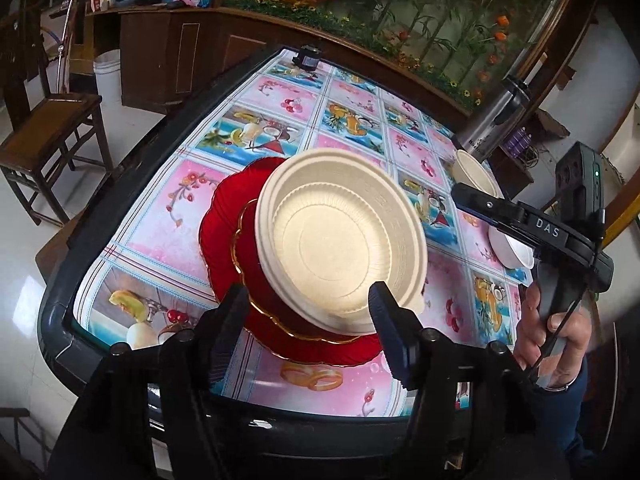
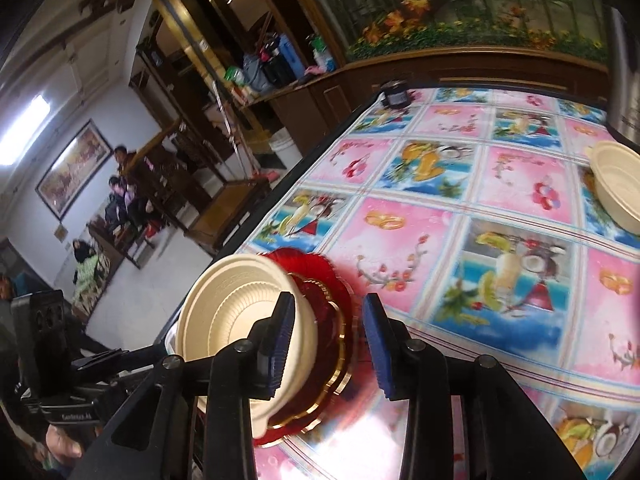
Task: Organize plates and bowls
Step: 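Lower the beige bowl onto the white plate and open the left gripper, then reach the left gripper to the large white foam bowl's rim and close it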
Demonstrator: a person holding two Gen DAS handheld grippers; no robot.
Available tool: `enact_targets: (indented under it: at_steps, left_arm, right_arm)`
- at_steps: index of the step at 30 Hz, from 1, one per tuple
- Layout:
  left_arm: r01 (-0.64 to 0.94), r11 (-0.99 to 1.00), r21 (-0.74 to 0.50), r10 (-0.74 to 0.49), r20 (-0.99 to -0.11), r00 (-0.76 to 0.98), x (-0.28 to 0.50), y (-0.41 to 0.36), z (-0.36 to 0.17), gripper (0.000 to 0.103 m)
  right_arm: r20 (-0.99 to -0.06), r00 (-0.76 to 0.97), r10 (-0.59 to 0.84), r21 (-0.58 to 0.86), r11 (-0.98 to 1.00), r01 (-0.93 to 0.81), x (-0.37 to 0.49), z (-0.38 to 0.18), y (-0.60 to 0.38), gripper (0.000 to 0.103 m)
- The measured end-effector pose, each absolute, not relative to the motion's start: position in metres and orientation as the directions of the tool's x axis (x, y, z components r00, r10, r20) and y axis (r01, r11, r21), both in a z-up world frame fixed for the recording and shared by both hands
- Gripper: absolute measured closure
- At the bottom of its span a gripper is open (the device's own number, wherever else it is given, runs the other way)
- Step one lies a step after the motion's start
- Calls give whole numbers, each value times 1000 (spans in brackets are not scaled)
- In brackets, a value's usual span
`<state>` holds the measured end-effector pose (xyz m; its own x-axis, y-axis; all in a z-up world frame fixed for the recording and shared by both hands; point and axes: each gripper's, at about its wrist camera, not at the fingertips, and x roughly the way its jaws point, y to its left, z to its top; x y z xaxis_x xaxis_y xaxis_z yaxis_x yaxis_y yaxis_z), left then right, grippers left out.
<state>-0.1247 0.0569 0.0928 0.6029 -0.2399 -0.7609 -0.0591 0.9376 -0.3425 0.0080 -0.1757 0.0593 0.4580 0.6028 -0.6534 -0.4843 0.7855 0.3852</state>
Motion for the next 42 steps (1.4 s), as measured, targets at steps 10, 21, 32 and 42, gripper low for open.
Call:
enact_targets:
  at_steps: [10,21,32,42]
  left_arm:
    - [82,948,-308,-295,-752,590,-110,-3,117,42]
    - [304,905,-299,-414,-787,458,-68,-128,114,42]
    - [333,883,-331,-442,-824,354,41,-267,83,42]
    - [284,878,-385,-467,-817,339,83,-289,53,42]
  right_arm:
    - [-576,603,552,438,831,-342,2,71,-272,63]
    - [-506,840,196,405,914,31,3,92,-426,62]
    - [-584,808,80,511,809,289,14,36,-545,74]
    - [-627,762,163,540,795,275,22,14,-538,74]
